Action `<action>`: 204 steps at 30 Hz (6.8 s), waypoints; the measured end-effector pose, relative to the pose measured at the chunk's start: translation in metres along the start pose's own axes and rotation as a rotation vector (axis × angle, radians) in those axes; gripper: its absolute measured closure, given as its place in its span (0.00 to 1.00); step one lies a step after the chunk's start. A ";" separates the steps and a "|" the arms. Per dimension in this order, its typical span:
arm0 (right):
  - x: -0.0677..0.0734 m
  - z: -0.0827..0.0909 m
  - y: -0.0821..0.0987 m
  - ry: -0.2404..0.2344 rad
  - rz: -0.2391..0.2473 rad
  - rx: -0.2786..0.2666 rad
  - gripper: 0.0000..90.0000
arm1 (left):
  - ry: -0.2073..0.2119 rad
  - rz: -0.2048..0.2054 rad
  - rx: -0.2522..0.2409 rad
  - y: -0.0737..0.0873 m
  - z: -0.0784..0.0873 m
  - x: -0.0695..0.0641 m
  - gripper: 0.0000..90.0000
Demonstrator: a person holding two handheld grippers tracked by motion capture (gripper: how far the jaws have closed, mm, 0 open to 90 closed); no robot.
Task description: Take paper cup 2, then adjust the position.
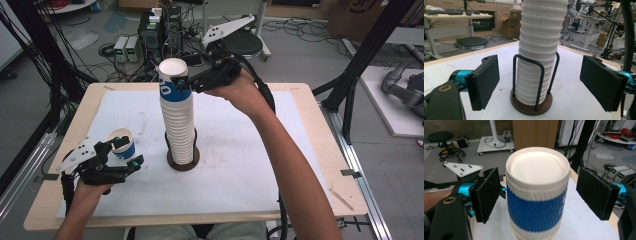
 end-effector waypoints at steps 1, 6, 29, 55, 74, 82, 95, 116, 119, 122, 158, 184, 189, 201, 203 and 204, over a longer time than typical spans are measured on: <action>-0.001 -0.004 -0.002 0.010 0.009 0.008 0.22 | 0.001 0.001 -0.001 0.000 0.000 0.000 0.18; -0.003 -0.009 -0.004 -0.007 0.001 0.009 0.29 | 0.007 0.000 -0.002 -0.001 0.001 0.000 0.18; 0.005 0.017 -0.032 -0.006 0.020 -0.115 0.35 | 0.031 -0.004 -0.002 -0.002 -0.001 -0.003 0.18; 0.021 0.109 -0.035 0.098 0.064 -0.272 0.35 | 0.096 -0.020 -0.015 -0.005 -0.004 -0.014 0.18; 0.018 0.129 0.073 0.164 -0.003 -0.180 0.35 | 0.143 -0.032 -0.027 -0.001 -0.012 -0.024 0.18; 0.018 0.112 0.117 0.159 -0.032 -0.146 0.35 | 0.174 -0.042 -0.040 0.003 -0.017 -0.031 0.18; 0.026 0.088 0.183 0.148 -0.070 -0.142 0.35 | 0.188 -0.050 -0.034 0.010 -0.024 -0.036 0.18; 0.034 0.071 0.228 0.163 -0.095 -0.124 0.35 | 0.222 -0.059 -0.045 0.014 -0.032 -0.044 0.18; 0.036 0.071 0.228 0.161 -0.094 -0.124 0.35 | 0.227 -0.061 -0.048 0.013 -0.033 -0.045 0.18; 0.036 0.073 0.228 0.166 -0.094 -0.129 0.35 | 0.239 -0.064 -0.046 0.013 -0.035 -0.046 0.18; 0.060 0.062 0.226 0.057 -0.060 -0.113 0.35 | 0.405 -0.107 -0.006 0.012 -0.075 -0.086 0.18; 0.073 0.045 0.219 -0.035 -0.060 -0.136 0.35 | 0.499 -0.120 0.039 0.025 -0.124 -0.103 0.18; 0.073 0.043 0.219 -0.064 -0.079 -0.164 0.35 | 0.509 -0.111 0.028 0.028 -0.128 -0.107 0.17; 0.074 0.040 0.220 -0.116 -0.116 -0.206 0.35 | 0.519 -0.087 0.045 0.037 -0.134 -0.112 0.17; 0.073 0.040 0.220 -0.120 -0.127 -0.214 0.35 | 0.517 -0.088 0.042 0.038 -0.134 -0.112 0.17; 0.073 0.040 0.220 -0.120 -0.127 -0.214 0.35 | 0.515 -0.090 0.042 0.038 -0.134 -0.112 0.17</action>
Point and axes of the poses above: each handheld gripper's, and its own axes: z roughly backward along the jaws, y roughly out of its underside, x roughly to its left, the point moved 4 cm from there along -z, roughly forward along the jaws
